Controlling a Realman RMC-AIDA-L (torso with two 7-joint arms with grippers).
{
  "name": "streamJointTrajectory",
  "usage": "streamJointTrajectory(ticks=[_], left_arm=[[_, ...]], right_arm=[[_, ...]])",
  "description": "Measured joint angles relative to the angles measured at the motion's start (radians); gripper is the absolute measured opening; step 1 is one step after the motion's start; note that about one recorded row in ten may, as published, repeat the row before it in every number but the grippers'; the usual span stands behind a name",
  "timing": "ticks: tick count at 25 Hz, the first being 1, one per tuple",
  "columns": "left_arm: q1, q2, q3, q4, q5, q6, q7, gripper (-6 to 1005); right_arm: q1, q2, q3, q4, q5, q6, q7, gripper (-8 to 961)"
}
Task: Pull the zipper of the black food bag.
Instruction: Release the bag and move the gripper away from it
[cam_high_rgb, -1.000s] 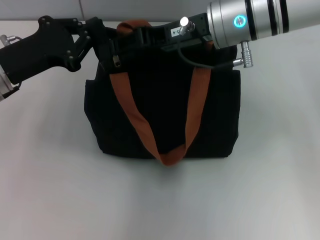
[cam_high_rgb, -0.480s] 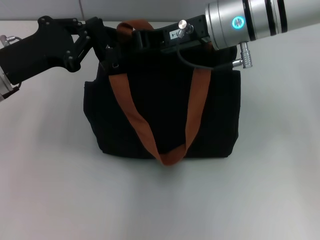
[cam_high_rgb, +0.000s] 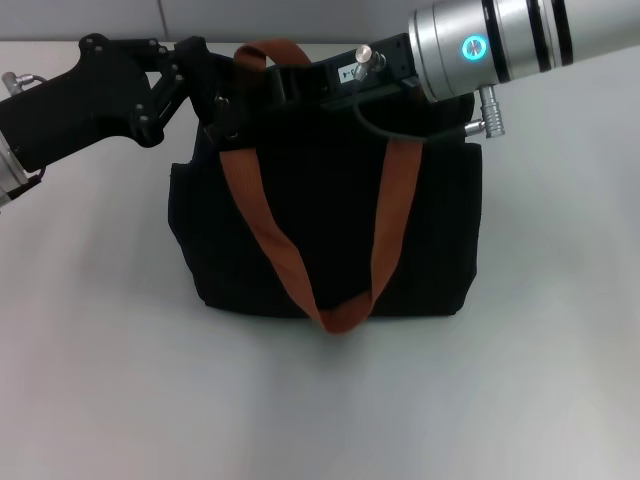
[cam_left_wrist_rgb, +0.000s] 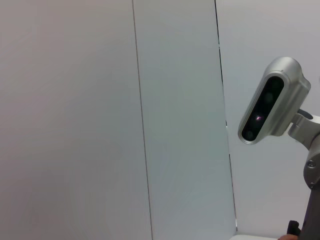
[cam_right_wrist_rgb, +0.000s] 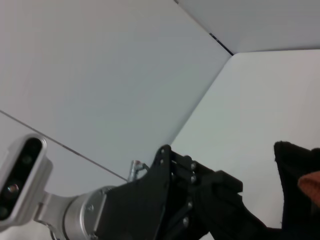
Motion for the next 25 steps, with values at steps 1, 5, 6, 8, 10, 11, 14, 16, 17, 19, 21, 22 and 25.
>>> streamJointTrajectory(ticks=[1,5,6,8,10,11,14,16,17,19,21,22,25], left_arm=[[0.000,0.000,0.000,0.000,0.000,0.000,0.000,22],[0.000,0.000,0.000,0.000,0.000,0.000,0.000,22],[0.001,0.000,-0.001,-0.001,0.000,0.002,0.000,22],[0.002,0.000,-0.002,-0.001,0.000,0.003,0.000,22],[0.004,0.001,-0.002,-0.001,0.000,0.003,0.001,22],[0.004,0.001,-0.002,-0.001,0.000,0.003,0.001,22],[0.008,0.002,-0.002,0.000,-0.007,0.003,0.001,23],[0.013,0.002,-0.002,0.002,-0.016,0.004,0.001,23],[0.013,0.002,-0.002,0.002,-0.017,0.004,0.002,23],[0.015,0.002,-0.002,0.002,-0.018,0.005,0.001,23],[0.018,0.003,-0.002,0.002,-0.018,0.005,0.001,23],[0.018,0.003,-0.002,0.002,-0.018,0.005,0.001,23],[0.018,0.003,-0.002,0.002,-0.020,0.005,0.004,23]], right_arm=[[0.004,-0.001,-0.002,-0.002,-0.013,0.001,0.000,66],[0.006,0.000,-0.002,-0.006,-0.018,0.001,0.000,29],[0.005,0.001,-0.003,-0.012,-0.019,0.001,0.000,26],[0.001,0.001,-0.003,-0.020,-0.019,0.001,0.000,19],[-0.002,0.001,-0.003,-0.026,-0.020,0.001,0.002,12],[-0.002,0.001,-0.003,-0.026,-0.020,0.001,0.002,8],[-0.008,0.000,-0.003,-0.036,-0.022,0.001,0.013,-2],[-0.021,0.000,-0.005,-0.068,-0.041,-0.004,0.034,-2],[-0.027,0.000,-0.009,-0.082,-0.048,-0.005,0.042,-2],[-0.040,0.002,-0.026,-0.111,-0.056,-0.004,0.059,-3],[-0.062,0.001,-0.058,-0.154,-0.057,0.000,0.082,-3],[-0.062,0.001,-0.058,-0.154,-0.057,0.000,0.082,-3],[-0.079,0.001,-0.068,-0.188,-0.058,0.000,0.096,-3]])
